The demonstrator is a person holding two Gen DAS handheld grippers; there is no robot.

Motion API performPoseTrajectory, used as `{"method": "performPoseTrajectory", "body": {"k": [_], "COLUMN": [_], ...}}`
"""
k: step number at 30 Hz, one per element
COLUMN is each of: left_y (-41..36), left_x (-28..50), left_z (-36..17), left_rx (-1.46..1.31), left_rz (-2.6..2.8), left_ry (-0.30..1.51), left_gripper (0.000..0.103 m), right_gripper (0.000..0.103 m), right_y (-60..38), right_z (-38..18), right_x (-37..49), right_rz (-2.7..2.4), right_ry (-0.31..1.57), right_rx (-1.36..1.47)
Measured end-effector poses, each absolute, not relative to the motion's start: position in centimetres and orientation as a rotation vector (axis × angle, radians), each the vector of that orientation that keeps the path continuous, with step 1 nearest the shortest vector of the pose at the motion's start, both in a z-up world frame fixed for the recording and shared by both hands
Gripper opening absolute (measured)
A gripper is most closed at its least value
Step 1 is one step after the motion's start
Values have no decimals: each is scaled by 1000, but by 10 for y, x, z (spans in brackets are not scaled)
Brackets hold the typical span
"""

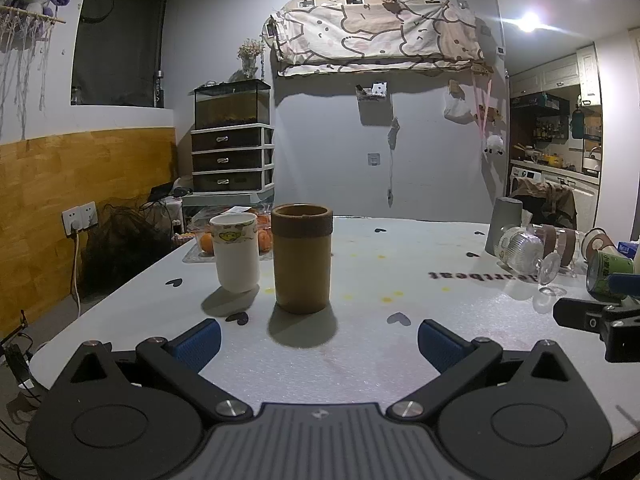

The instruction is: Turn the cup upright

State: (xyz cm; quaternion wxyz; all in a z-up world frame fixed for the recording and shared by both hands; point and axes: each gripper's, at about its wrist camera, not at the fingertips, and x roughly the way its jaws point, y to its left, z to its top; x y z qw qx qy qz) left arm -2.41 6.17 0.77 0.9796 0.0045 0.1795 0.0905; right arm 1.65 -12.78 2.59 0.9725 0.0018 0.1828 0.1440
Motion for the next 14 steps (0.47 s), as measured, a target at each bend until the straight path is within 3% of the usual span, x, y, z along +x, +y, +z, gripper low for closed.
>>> {"method": "performPoseTrajectory", "body": {"k": [14], "left_y": [61], "left_x": [-25], "left_z": [8], "left_rx": [10], "left_rz": [180], "left_ry": [363], "left_gripper": [103], "right_gripper": [103], "right_y": [-128], "right_z": [25], "right_x": [17], "right_rz": [287], "right_ry": [368], "right_rx": [11]}}
